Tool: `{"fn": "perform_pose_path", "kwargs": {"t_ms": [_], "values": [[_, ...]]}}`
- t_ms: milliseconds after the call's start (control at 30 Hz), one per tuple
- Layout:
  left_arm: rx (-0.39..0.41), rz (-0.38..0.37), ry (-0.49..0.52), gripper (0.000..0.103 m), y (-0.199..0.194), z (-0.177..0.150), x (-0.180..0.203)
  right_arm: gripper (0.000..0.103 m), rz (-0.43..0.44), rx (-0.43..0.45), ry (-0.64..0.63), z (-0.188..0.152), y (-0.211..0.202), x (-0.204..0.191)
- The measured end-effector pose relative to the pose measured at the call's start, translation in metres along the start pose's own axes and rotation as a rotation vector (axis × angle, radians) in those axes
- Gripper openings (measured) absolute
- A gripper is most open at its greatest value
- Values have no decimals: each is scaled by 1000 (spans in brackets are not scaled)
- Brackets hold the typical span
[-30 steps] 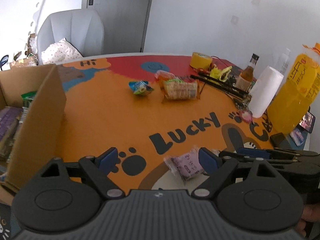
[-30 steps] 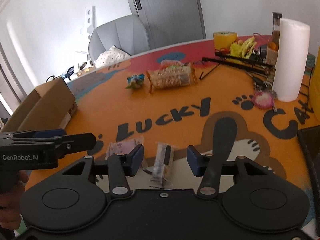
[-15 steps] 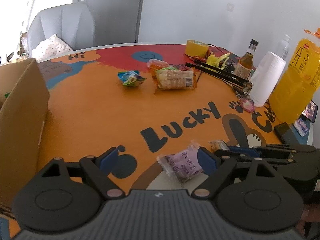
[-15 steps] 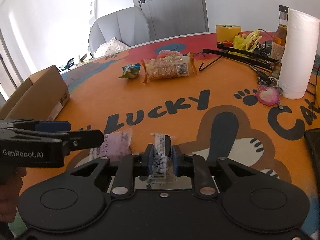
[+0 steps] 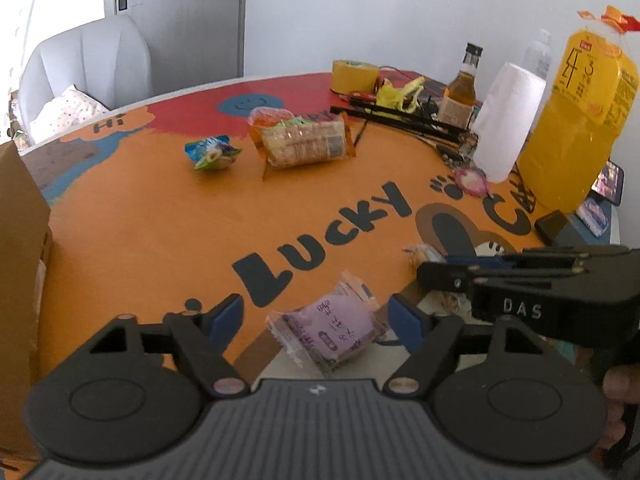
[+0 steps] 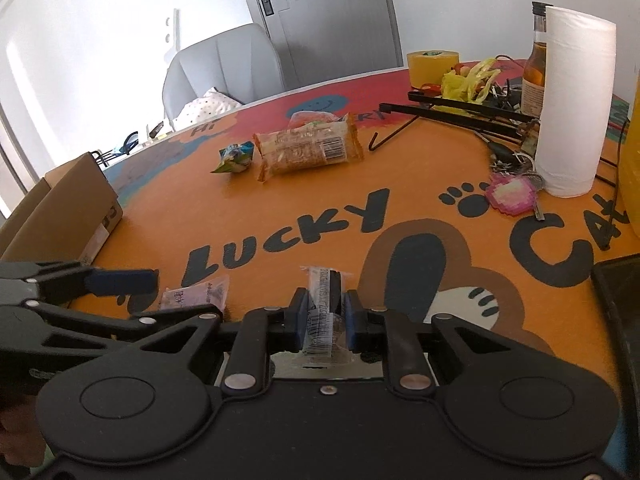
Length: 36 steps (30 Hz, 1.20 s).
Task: Organize snacks
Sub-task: 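Grasp the pink-white pack with the left gripper while the right gripper grasps the clear wrapped pack, then carry both packs into the cardboard box and open both grippers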
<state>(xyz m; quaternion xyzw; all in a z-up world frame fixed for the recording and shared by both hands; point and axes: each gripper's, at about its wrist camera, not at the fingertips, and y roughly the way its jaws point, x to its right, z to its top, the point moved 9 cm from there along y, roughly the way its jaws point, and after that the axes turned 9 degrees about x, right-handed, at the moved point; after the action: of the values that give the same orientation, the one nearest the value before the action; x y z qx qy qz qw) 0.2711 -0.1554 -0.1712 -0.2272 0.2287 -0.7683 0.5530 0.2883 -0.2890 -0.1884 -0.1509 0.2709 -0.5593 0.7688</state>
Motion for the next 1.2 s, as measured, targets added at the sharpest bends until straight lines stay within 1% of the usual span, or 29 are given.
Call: {"fn": "perform_pose_path", "kwargs": {"t_ms": [133,233,333,367,400,433,467,500,600,733,767,833,867,900,1200], "values": [[-12,-16,5,67,5,-4,4,25,-2,0,-18,-1,-2,-3],[-17,-17,8,65,9,-5,5,27,-8,-1,-35,-3,-2,-7],[-11,-13,-1,60,10,-5,4,27,-10,-2,-44,-3,-3,-8],[-9,-14,-4,54,10,-4,4,27,-10,-2,-43,-3,-2,-8],[-9,-14,-11,48,10,-4,3,26,-9,-1,-44,-3,-2,-8],[-10,-13,-17,45,10,-3,2,24,-9,0,-47,-3,-2,-8],[-11,-13,-24,43,10,-3,0,18,0,-1,-42,-3,-1,-9],[-13,-14,-33,42,9,-3,-2,17,16,-3,-30,-3,-1,-10],[-2,11,-55,35,6,1,-11,17,26,0,-33,-2,0,-14],[23,34,-91,29,-3,9,-26,17,41,14,-39,3,0,-23],[28,41,-96,25,-5,10,-29,17,44,19,-42,5,0,-25],[35,46,-106,21,-9,14,-34,17,54,28,-42,8,-1,-30],[37,49,-105,16,-11,15,-35,17,58,33,-43,10,-1,-32],[40,52,-107,13,-13,17,-37,17,61,37,-44,12,-1,-34],[91,77,-111,12,-34,31,-47,17,97,69,-50,25,-3,-53]]}}
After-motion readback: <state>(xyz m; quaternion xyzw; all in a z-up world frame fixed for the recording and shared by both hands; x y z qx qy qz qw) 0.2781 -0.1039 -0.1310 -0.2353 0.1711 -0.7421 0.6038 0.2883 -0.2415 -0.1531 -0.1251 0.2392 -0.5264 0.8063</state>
